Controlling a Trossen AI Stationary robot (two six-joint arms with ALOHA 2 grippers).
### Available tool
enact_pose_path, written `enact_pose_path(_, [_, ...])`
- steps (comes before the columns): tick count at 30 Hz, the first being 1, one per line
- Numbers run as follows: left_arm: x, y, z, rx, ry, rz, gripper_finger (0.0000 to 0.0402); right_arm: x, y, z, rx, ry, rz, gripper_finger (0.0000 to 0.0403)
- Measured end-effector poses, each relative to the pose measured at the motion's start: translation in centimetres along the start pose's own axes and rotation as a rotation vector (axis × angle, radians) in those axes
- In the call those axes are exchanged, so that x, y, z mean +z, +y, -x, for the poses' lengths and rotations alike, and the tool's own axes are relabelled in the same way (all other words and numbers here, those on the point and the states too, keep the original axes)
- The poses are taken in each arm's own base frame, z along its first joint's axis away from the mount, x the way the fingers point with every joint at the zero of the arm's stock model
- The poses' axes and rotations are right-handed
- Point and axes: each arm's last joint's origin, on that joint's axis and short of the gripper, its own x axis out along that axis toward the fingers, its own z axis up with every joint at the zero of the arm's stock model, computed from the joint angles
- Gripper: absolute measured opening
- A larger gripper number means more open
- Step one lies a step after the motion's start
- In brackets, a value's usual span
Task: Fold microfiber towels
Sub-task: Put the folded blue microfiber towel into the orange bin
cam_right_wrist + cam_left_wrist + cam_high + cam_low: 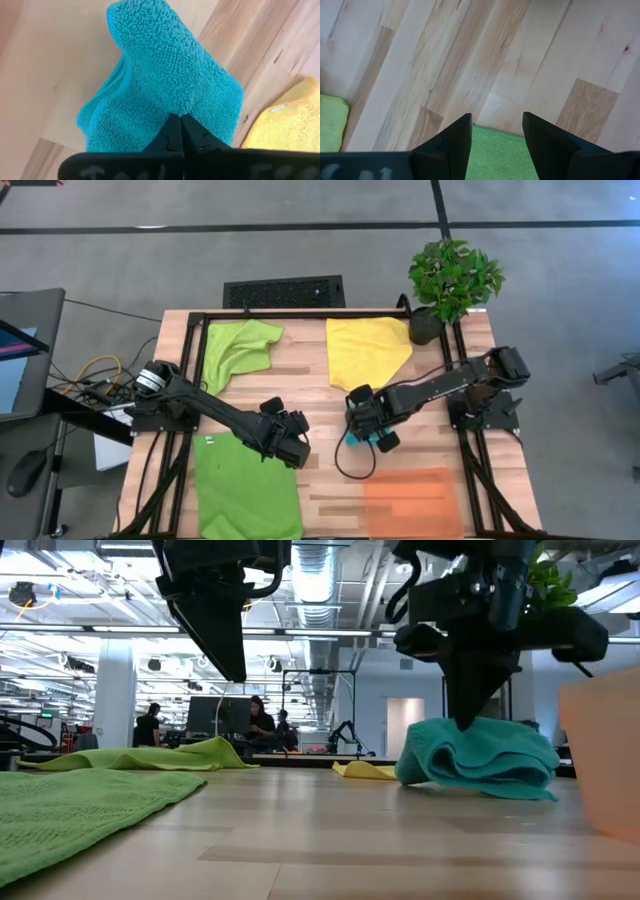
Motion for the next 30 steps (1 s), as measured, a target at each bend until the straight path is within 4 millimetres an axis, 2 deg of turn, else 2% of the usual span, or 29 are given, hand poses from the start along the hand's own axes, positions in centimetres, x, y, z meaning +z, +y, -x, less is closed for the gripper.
enact_pose_path(14, [0.0,0.0,0.0,0.0,0.0,-0.016,0.0169,2.4,2.1,4.9,-0.022,0.011,-0.012,0.0])
enact_pose_path(22, [-0.3,0.0,-0.4,0.005,0.003,-0.051,0.0169,3.8,4.8,8.7,-0.01,-0.025,-0.041,0.0])
enact_pose_path(30, [-1.0,0.1,-1.3,0.011,0.009,-0.056,0.0169,4.1,8.1,11.9,0.014,-0.032,-0.113,0.0])
